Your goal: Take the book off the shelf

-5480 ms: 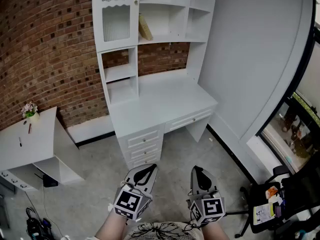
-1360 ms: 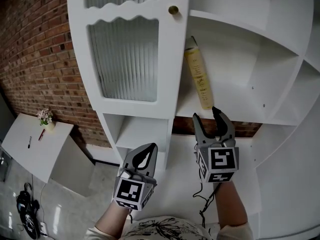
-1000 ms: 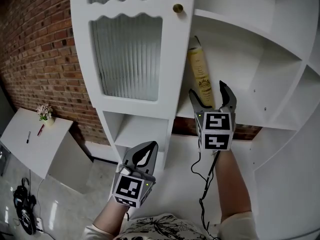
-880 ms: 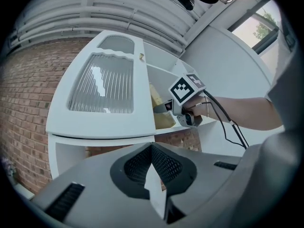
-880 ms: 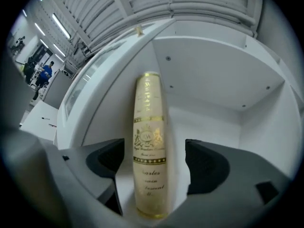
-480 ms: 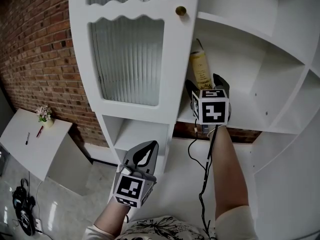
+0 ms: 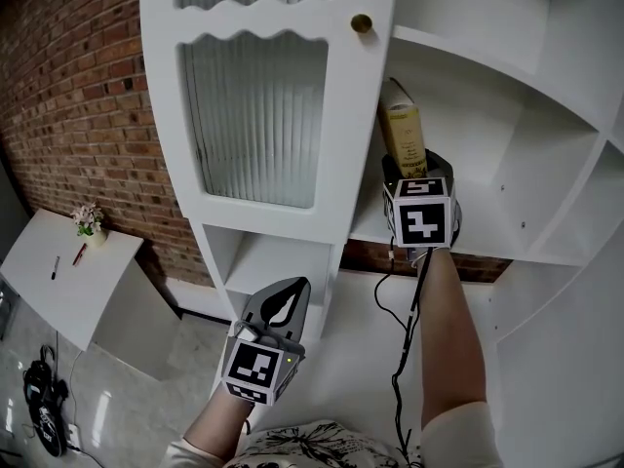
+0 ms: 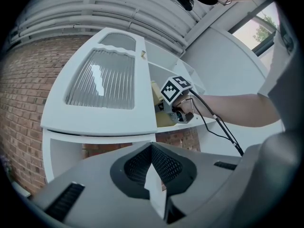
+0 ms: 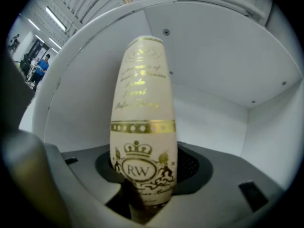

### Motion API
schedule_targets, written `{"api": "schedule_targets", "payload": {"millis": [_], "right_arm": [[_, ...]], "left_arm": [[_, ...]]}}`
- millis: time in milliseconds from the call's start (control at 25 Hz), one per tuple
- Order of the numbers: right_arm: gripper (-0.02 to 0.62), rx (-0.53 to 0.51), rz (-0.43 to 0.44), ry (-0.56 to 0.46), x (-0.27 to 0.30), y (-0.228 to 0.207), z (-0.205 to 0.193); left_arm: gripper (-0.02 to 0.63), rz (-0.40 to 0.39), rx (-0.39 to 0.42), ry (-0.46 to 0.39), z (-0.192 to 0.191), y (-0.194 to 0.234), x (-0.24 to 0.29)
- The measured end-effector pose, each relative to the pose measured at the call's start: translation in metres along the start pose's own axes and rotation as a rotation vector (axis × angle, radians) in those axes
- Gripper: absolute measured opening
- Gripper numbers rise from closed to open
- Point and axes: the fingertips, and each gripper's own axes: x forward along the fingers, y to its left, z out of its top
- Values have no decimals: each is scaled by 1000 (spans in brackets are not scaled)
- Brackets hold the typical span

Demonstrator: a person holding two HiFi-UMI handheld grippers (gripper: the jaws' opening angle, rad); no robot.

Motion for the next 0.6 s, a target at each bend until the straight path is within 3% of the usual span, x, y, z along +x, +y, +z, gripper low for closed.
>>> {"api": "schedule_targets", "payload": {"millis": [600], "right_arm": [[230,42,6,-103,-68,-11,4]], "left_arm": [[12,-15,-20,-6,0,-23,-21]]}}
